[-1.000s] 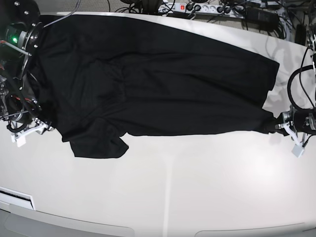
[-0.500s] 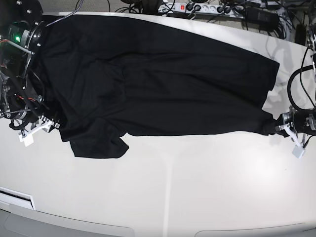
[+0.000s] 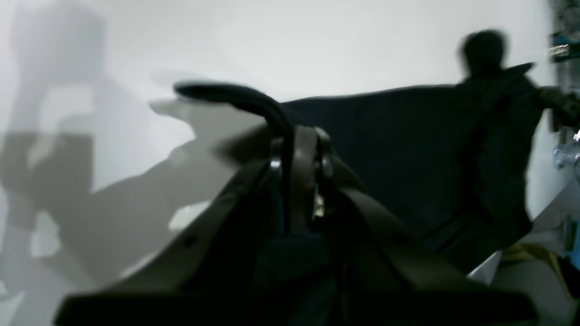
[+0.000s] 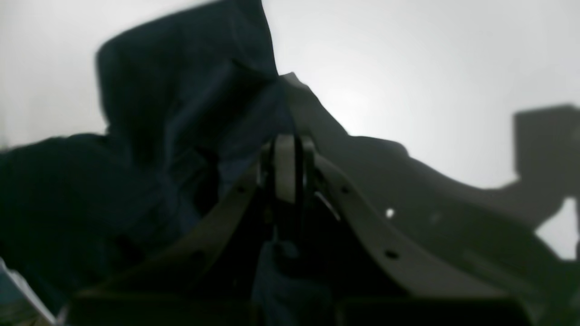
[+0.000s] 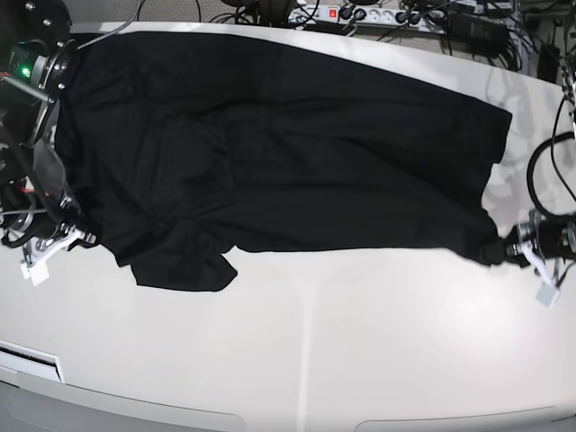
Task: Layout the t-shirt on the table in an organized manner, then fold the t-shirt properly
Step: 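Pull the shirt ends apart with both grippers to stretch it lengthwise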
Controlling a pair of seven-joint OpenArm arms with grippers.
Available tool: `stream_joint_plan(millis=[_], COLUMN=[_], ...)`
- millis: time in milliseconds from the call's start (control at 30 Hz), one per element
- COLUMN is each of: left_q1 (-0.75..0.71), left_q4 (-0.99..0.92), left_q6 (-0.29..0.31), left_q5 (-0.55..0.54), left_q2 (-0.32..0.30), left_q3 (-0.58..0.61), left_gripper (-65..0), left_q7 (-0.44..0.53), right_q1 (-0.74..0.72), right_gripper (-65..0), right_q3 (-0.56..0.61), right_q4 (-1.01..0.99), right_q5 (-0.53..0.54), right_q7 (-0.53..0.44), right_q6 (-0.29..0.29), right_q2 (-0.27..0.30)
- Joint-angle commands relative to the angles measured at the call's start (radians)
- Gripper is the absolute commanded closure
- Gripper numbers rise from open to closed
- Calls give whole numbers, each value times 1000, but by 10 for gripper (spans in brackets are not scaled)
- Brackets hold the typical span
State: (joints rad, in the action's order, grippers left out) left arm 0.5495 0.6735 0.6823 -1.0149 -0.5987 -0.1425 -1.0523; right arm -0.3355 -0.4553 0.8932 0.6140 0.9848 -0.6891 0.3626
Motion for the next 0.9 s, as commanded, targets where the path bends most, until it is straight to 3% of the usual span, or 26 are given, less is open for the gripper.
stream_joint_plan(millis=[0, 300, 500, 667, 767, 867], left_q1=[35, 85, 85, 85, 85, 82], left_q4=[16, 16, 16, 16, 16, 16], left_q6=[8, 16, 16, 16, 16, 16], left_q5=[-34, -84, -98, -97, -89, -80], left_q2=[-23, -23, -25, -25, -25, -25], left_q3=[-4, -4, -4, -4, -4, -4], left_gripper=[0, 0, 0, 0, 0, 0], left_q7=[-4, -56, -53, -51, -93, -197], right_q1=[-21, 11, 11, 11, 13, 40], right_gripper=[0, 0, 0, 0, 0, 0], right_q3=[-3, -3, -3, -3, -3, -3], right_q4=[40, 220, 229, 229, 229, 240], right_q5=[33, 48, 44, 112, 167, 187], right_q7=[-1, 16, 39, 89, 158, 180], right_q6=[-9, -9, -9, -9, -9, -9], right_q2=[23, 103, 120, 120, 120, 123])
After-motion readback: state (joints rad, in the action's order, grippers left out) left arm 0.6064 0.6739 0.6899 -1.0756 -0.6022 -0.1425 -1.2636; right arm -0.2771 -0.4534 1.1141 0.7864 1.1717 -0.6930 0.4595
